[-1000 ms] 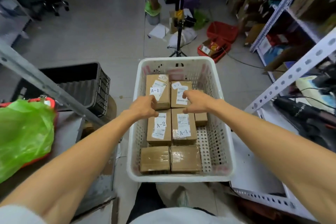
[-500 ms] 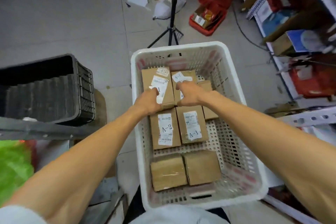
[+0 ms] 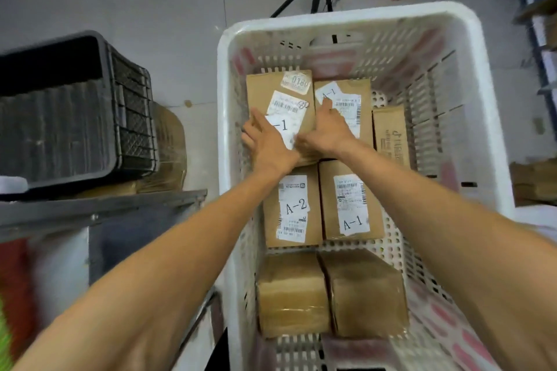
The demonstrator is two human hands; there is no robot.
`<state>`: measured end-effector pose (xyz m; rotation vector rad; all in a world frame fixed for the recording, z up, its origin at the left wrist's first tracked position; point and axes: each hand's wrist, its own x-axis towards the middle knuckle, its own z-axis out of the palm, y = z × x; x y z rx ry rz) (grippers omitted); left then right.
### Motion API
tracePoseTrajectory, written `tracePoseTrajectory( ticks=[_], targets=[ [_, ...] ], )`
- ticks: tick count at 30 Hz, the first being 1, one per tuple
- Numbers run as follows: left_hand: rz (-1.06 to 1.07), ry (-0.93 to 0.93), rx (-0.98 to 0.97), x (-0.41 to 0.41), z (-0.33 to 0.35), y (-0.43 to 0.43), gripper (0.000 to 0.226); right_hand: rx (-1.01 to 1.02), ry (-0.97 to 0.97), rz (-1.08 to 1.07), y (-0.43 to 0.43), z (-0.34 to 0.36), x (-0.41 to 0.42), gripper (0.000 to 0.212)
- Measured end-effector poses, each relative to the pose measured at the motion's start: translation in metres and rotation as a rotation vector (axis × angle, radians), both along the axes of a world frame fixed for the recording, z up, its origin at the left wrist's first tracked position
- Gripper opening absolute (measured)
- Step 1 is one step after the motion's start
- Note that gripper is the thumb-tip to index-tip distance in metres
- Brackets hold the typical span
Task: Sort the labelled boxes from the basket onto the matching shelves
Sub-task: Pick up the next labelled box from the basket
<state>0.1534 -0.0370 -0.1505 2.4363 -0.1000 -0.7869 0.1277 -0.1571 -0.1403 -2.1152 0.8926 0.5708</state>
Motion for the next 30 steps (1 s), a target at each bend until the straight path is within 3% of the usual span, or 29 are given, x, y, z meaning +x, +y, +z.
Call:
tracePoseTrajectory(
  ticks=[2,5,8,11,14,19,26,30],
  targets=[
    [0.004,-0.042,-0.028,-0.005,-0.008,-0.001,0.118,0.189,-0.003,-0.174,0.005,-0.014,0.001,0.114],
    [0.024,-0.031,-0.037,-0.005,-0.014,-0.001,0.109,0.196,-0.082,-0.289,0.006,-0.062,-0.009,0.127],
    [0.043,0.021,-0.088,0.002,-0.016,0.000,0.087,0.188,-0.130,-0.400,0.003,-0.060,-0.024,0.103],
    [0.020,0.151,-0.146,0.003,-0.019,-0.001,0.085,0.142,-0.143,-0.546,-0.004,-0.047,-0.045,0.090],
    [0.109,0.345,-0.274,-0.004,-0.023,-0.009,0.095,0.108,-0.182,-0.543,-0.016,-0.050,-0.064,0.089],
    [0.129,0.418,-0.314,-0.003,-0.056,-0.009,0.128,0.258,-0.227,-0.497,-0.026,-0.068,-0.065,0.111],
    [0.056,0.468,-0.423,-0.002,-0.059,-0.004,0.125,0.428,-0.264,-0.515,-0.030,-0.070,-0.066,0.115],
    [0.049,0.461,-0.443,-0.018,-0.041,0.002,0.125,0.382,-0.287,-0.502,-0.017,-0.043,-0.080,0.117]
  ],
)
